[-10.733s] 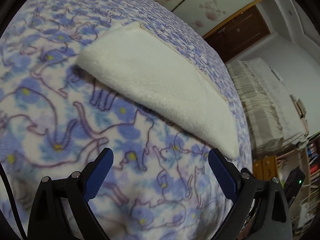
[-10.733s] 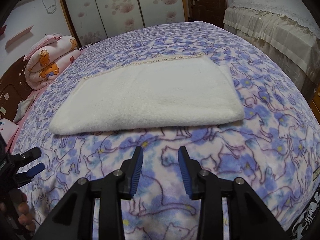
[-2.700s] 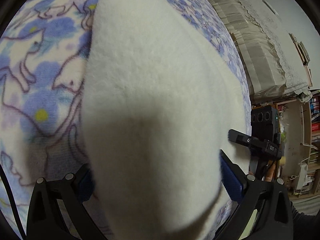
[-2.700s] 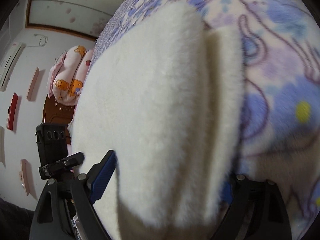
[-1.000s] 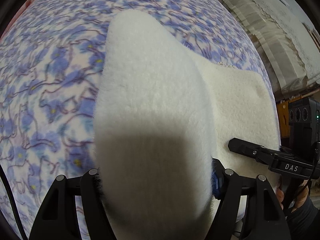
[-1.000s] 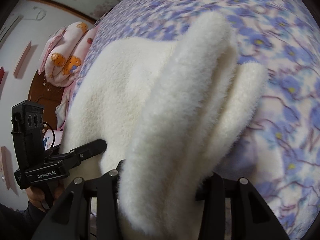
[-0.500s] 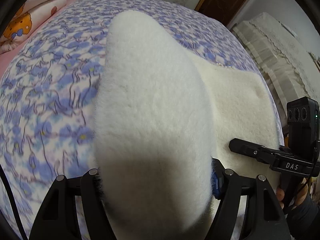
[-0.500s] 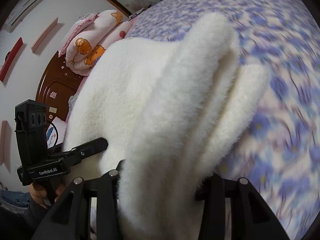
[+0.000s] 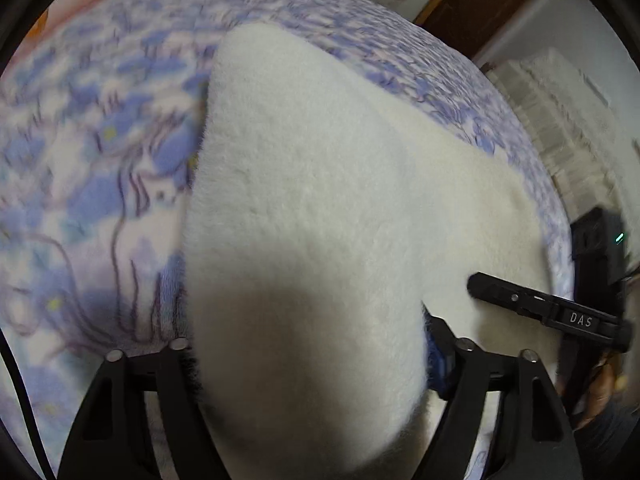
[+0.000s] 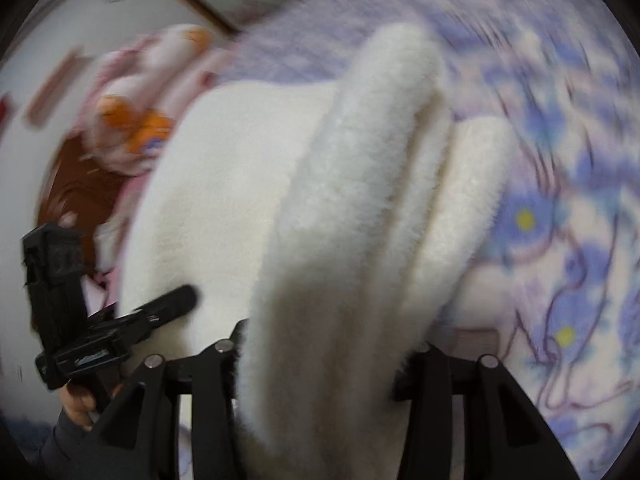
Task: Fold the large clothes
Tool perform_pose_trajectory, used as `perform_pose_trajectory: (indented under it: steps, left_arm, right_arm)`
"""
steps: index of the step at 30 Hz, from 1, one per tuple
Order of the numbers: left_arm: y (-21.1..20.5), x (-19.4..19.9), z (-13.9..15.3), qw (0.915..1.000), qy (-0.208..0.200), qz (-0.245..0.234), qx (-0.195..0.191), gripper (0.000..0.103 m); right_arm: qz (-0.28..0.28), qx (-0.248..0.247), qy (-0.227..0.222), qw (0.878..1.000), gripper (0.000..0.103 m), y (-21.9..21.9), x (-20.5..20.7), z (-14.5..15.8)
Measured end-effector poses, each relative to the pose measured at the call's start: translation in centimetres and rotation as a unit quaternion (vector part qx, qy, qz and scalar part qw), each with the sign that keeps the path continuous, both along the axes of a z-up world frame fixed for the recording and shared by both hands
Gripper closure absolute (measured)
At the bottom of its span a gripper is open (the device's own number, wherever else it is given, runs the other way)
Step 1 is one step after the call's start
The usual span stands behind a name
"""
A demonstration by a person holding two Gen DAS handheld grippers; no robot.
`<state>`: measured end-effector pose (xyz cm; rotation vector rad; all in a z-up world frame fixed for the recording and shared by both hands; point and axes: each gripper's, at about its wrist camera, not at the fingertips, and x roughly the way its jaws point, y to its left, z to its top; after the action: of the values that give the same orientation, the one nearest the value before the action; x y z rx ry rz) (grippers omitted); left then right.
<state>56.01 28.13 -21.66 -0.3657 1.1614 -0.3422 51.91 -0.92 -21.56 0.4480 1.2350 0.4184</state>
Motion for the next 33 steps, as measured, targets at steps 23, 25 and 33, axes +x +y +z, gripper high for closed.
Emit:
perform_pose_trajectory:
  steps: [23, 25, 33]
  left_arm:
    - [-5.5, -9.9, 6.5, 0.9859, -0.098, 0.035, 0.131, 0.079]
    - [-5.0, -9.8, 5.7, 0.9852, -0.095, 0.038, 0.137, 0.09]
    - [-2.9, -9.3, 4.4, 0.9927, -0.06, 0.07, 0.077, 0.102]
  right_arm:
    - [0.084, -0.16, -0.15, 0.972, 0.092, 5.9, -11.7, 8.6]
    - [0.07, -0.214, -0.14, 0.964, 0.103, 5.1, -11.3, 6.4]
    - [0.048, -0.186, -0.118, 0.974, 0.103, 2.9, -10.6, 5.2]
